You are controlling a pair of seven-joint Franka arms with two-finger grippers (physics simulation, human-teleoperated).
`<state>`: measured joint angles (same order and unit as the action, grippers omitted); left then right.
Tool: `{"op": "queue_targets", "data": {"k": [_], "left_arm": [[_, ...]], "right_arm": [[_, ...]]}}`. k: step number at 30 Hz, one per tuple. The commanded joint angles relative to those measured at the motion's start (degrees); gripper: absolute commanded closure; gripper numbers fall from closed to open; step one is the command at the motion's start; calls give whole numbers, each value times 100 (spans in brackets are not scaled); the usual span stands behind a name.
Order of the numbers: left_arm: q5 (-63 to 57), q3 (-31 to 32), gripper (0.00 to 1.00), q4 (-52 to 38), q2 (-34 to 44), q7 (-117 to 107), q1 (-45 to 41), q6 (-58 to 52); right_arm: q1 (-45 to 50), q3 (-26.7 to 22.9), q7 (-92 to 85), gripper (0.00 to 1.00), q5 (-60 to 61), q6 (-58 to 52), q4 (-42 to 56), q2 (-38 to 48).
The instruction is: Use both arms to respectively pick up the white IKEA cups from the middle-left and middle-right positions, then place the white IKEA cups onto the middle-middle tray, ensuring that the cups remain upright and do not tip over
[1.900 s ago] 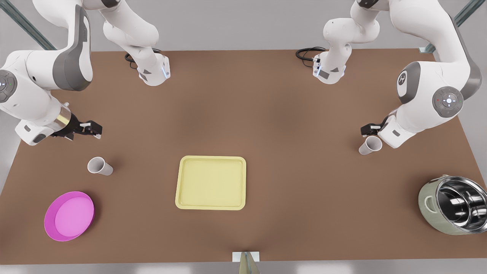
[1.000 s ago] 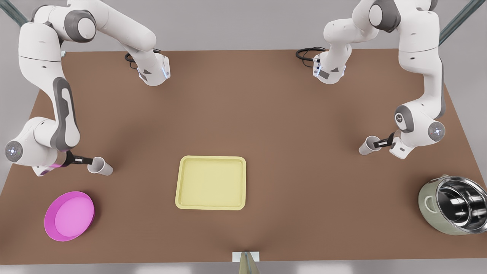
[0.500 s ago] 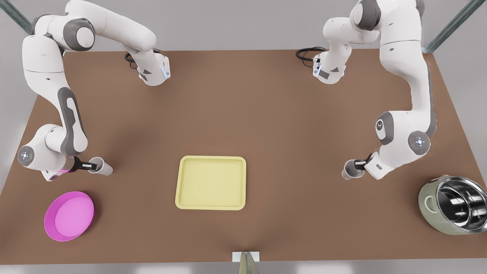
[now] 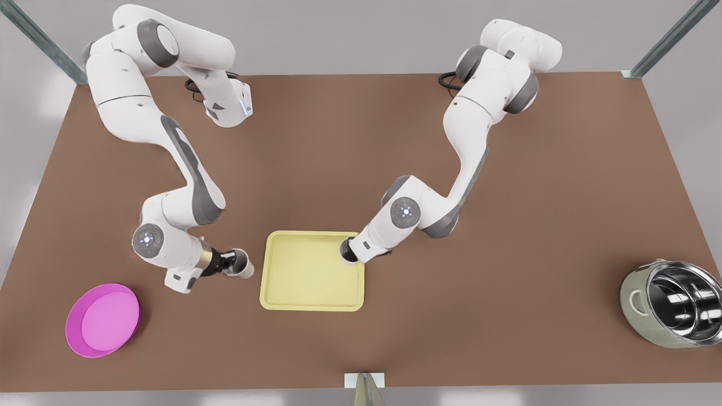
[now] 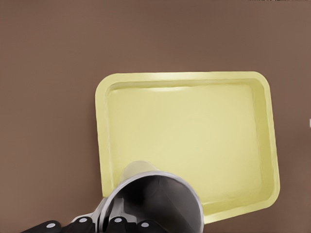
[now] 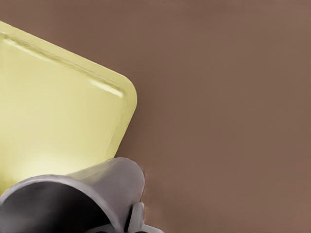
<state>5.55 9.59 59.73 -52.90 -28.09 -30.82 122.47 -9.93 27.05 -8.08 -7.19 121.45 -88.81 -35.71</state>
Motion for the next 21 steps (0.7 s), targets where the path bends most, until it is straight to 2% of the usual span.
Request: {"op": "queue_targets", "data": {"k": [1,3,8,10,11,12,13,16,17,18,20,21], "left_arm": [[8,-36,79,21,-71,-3044,-56,215],[8,-36,79,65,-168,-3053,-135,224],[17,-27,77,57,-379,-3044,-223,312],[8,-27,37,57,-379,-3044,-223,303],[17,-27,36,57,-370,-3044,-223,303],[8,-27,30,57,-379,-3044,-223,303],[8,-27,19,57,-370,-3044,-214,303],[26,-27,7,57,-317,-3053,-179,207],[26,-27,7,57,-317,-3053,-179,145],[26,-27,6,57,-317,-3053,-179,145],[17,-27,0,48,-265,-3044,-153,-30],[17,-27,0,39,-265,-3044,-127,-31]], "right_arm": [[456,11,2345,79,-45,476,154,-112],[826,-15,2890,79,-54,670,180,-147],[1028,-50,3075,79,-125,1021,365,-586],[1037,-50,3251,79,-414,1021,356,-762],[1037,-50,3295,79,-476,1021,347,-797],[1037,-50,3295,79,-485,1021,347,-850],[1028,-50,3295,79,-485,1021,339,-850],[1028,-50,3286,79,-485,1021,338,-859],[1028,-50,3295,13,-485,1021,347,-867],[1028,-50,3295,0,-766,1021,347,-894],[1037,-50,3295,0,-819,1021,347,-894],[1055,-50,3295,0,-819,1021,347,-894]]}}
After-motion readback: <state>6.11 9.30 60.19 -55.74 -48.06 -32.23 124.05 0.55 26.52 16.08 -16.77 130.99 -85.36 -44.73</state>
